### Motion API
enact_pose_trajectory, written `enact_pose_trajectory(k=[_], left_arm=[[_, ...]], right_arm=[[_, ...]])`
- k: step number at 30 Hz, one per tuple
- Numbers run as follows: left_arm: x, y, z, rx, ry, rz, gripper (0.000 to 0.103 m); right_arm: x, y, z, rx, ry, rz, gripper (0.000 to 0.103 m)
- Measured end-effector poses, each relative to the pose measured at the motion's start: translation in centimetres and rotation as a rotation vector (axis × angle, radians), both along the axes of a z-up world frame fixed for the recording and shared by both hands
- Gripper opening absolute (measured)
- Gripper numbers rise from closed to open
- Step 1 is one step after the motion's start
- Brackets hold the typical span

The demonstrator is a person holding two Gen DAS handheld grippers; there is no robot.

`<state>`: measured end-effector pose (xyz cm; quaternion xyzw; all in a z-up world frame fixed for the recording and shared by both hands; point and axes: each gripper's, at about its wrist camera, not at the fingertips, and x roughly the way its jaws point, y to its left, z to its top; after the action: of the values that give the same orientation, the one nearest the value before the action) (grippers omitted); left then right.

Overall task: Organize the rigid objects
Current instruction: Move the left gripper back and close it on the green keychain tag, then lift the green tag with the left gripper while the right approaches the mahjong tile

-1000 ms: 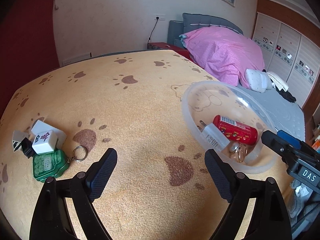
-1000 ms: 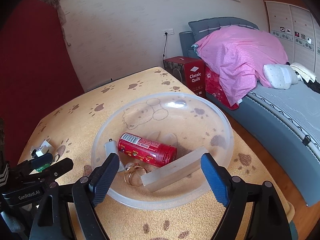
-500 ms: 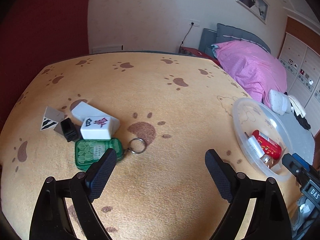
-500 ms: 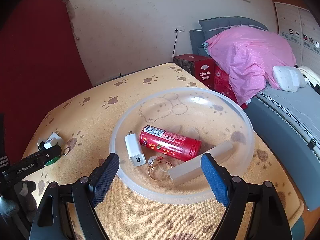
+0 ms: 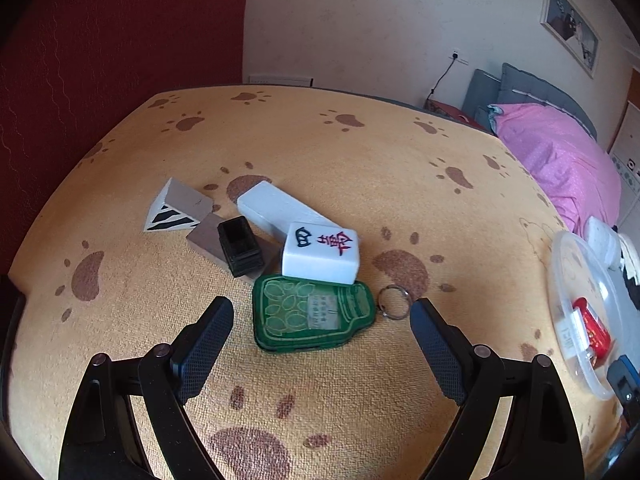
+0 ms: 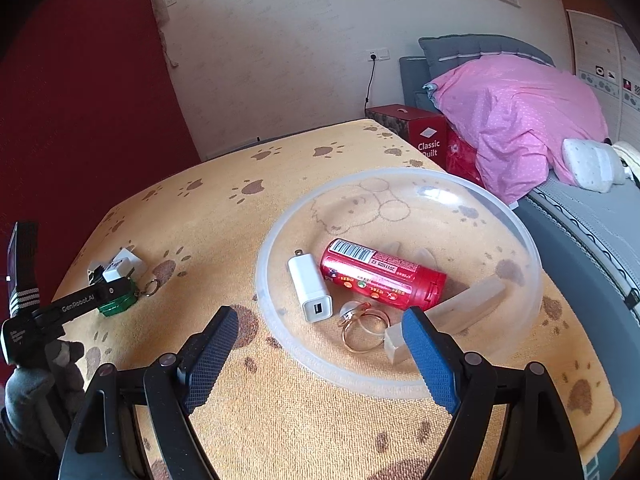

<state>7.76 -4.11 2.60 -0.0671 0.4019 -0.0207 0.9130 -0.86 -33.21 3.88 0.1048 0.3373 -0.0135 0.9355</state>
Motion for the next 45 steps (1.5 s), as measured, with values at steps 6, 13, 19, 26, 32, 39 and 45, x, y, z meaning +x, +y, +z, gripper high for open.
enact_pose_trajectory(k=[6,13,19,26,32,39,45], left_arm=[[0.9,0.3,-0.7,0.017,0.020,0.035,0.090],[1.9,0.1,-1.3,0.026,0.049,0.042,0.090],[2.0,-0.2,-1.4,0.050,0.049,0.038,0.090],[1.7,-0.6,-1.3,0.059,0.030,-0.003,0.073],[1.2,-0.3,-1.2,0.047,0.033,-0.010,0.073],[-0.8,0.7,-1.0,0.040,0.032,-0.031,0.073],[-2.9,2.6,-0.9,0.027,0.020,-0.023,0.073]], right_arm=[[0.1,1.0,-0.2,-0.005,0.004,0.024,0.087],[0.2,1.8,-0.3,-0.007,0.013,0.047,0.087],[0.2,2.5,-0.3,-0.012,0.018,0.067,0.087],[0.1,3.3,-0.1,-0.021,0.021,0.084,0.087],[0.3,3.9,0.0,-0.026,0.026,0.095,0.087],[0.8,5.1,0.1,-0.021,0.039,0.127,0.087],[1.7,7.1,0.1,-0.003,0.061,0.184,0.087]])
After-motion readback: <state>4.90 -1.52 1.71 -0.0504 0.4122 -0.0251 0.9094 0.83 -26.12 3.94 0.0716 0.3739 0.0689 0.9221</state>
